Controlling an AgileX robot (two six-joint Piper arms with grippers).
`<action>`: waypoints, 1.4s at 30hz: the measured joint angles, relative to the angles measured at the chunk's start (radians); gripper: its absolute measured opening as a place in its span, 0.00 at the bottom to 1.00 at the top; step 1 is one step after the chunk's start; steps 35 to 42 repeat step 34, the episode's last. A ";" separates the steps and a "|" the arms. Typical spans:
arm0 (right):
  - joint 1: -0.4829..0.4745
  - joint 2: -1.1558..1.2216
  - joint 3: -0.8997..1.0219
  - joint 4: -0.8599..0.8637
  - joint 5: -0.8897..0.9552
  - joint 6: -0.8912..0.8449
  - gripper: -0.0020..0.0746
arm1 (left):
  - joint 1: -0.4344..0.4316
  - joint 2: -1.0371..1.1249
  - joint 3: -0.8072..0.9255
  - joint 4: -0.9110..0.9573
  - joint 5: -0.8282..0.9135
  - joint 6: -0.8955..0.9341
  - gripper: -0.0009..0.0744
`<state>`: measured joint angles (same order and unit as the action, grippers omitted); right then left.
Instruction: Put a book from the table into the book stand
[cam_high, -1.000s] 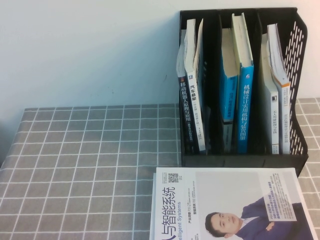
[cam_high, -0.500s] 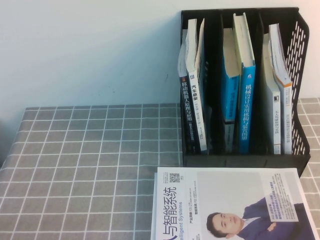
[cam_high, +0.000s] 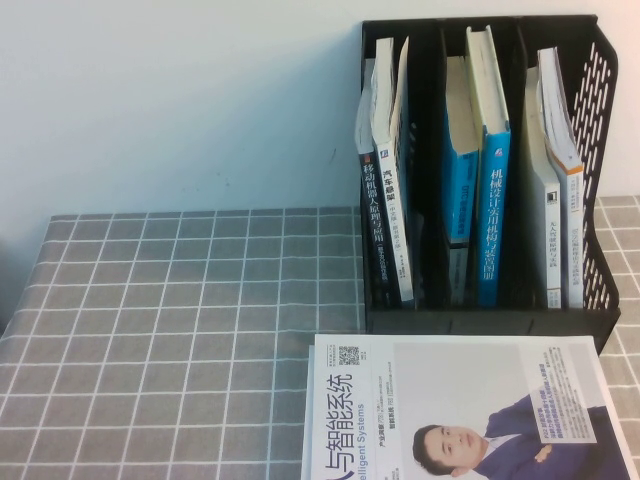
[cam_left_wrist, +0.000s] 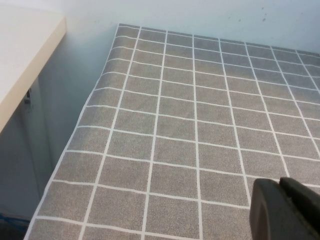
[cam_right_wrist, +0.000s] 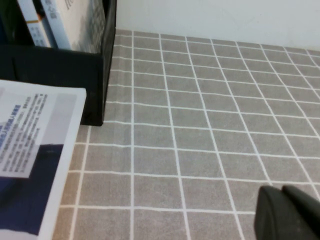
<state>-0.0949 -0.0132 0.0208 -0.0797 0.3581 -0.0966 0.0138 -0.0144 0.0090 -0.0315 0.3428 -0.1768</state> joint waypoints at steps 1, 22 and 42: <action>0.005 0.000 0.000 0.002 0.000 0.000 0.02 | 0.000 0.000 0.000 0.000 0.000 0.000 0.01; 0.064 0.000 0.000 -0.012 0.000 -0.004 0.02 | 0.000 0.000 0.000 0.000 0.000 0.001 0.01; 0.064 0.000 0.000 -0.012 0.000 -0.004 0.02 | 0.000 0.000 0.000 0.000 0.000 0.001 0.01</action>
